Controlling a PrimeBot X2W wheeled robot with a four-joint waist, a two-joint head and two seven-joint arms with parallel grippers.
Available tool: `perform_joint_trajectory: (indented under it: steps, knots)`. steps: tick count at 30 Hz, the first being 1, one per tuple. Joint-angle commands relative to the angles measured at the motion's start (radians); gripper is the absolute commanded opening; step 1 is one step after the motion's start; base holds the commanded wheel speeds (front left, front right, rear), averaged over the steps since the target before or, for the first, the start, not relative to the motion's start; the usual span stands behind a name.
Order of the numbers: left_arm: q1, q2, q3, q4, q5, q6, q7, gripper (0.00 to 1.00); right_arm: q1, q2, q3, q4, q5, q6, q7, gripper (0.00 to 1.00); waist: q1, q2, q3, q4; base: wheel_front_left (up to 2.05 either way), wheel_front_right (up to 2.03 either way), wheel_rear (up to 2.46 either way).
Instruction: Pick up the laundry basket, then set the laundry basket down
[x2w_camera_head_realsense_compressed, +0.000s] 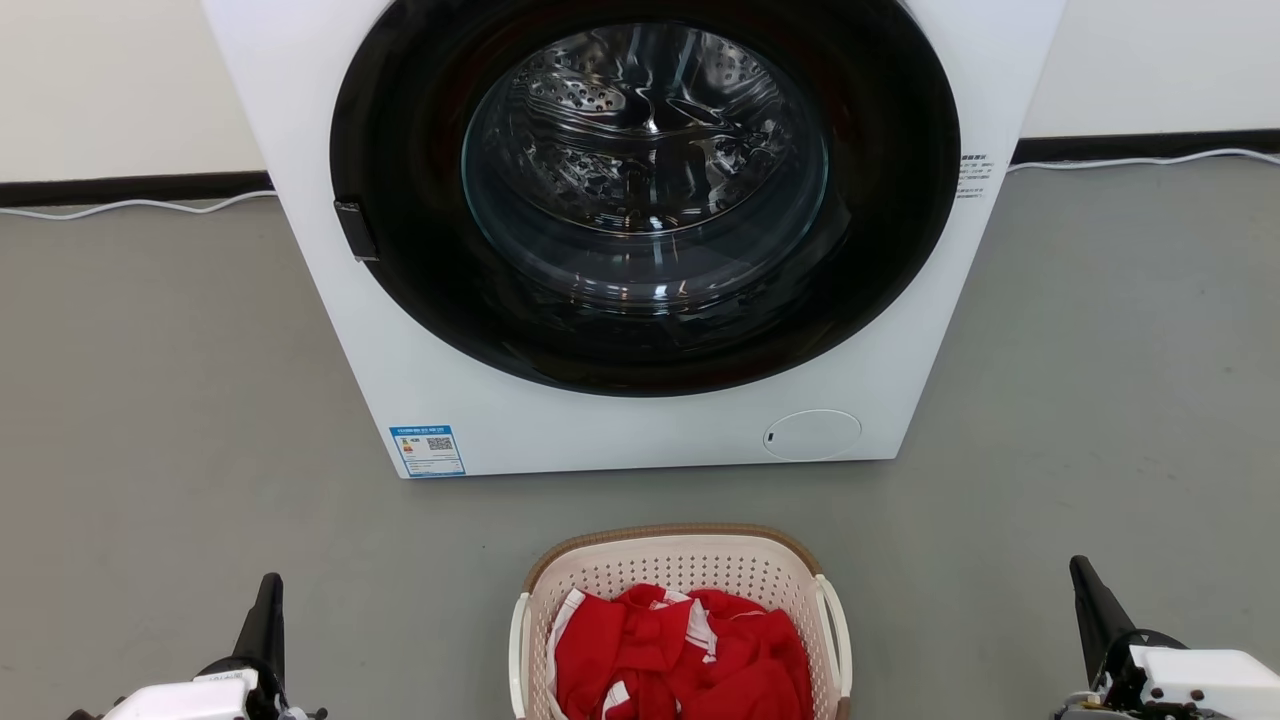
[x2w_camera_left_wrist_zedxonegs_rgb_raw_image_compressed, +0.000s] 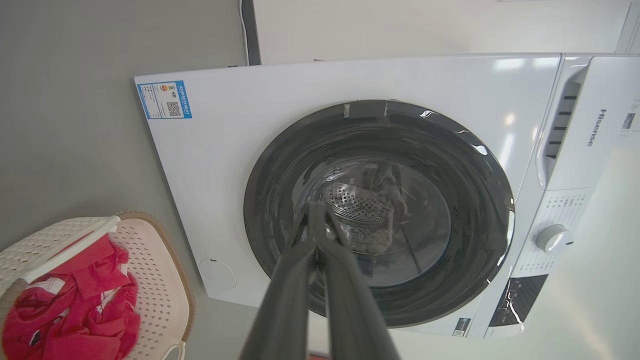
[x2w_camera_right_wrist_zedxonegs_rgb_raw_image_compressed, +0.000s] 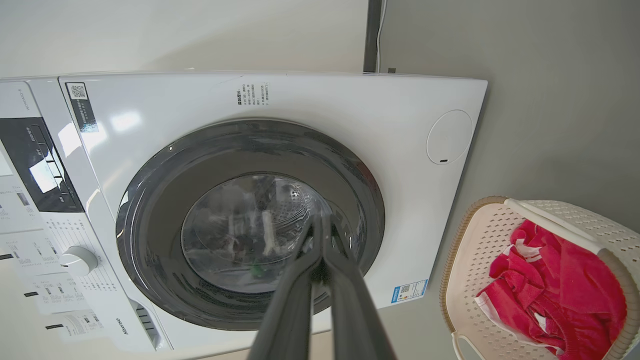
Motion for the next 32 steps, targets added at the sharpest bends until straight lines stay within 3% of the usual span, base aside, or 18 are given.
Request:
perform_joint_trajectory:
  steps: [1, 32]
  knots:
    - [-0.048, 0.012, 0.033, -0.021, 0.008, -0.01, 0.008, 0.0, -0.046, -0.014, 0.019, -0.03, 0.006, 0.003, 0.008, 0.0, 0.0, -0.0001, 0.0, 0.0, 0.0, 0.0, 0.0]
    - [-0.048, 0.011, 0.034, -0.021, 0.008, -0.01, 0.009, 0.0, -0.046, -0.014, 0.019, -0.03, 0.006, 0.003, 0.009, 0.0, 0.0, -0.0001, 0.0, 0.0, 0.0, 0.0, 0.0]
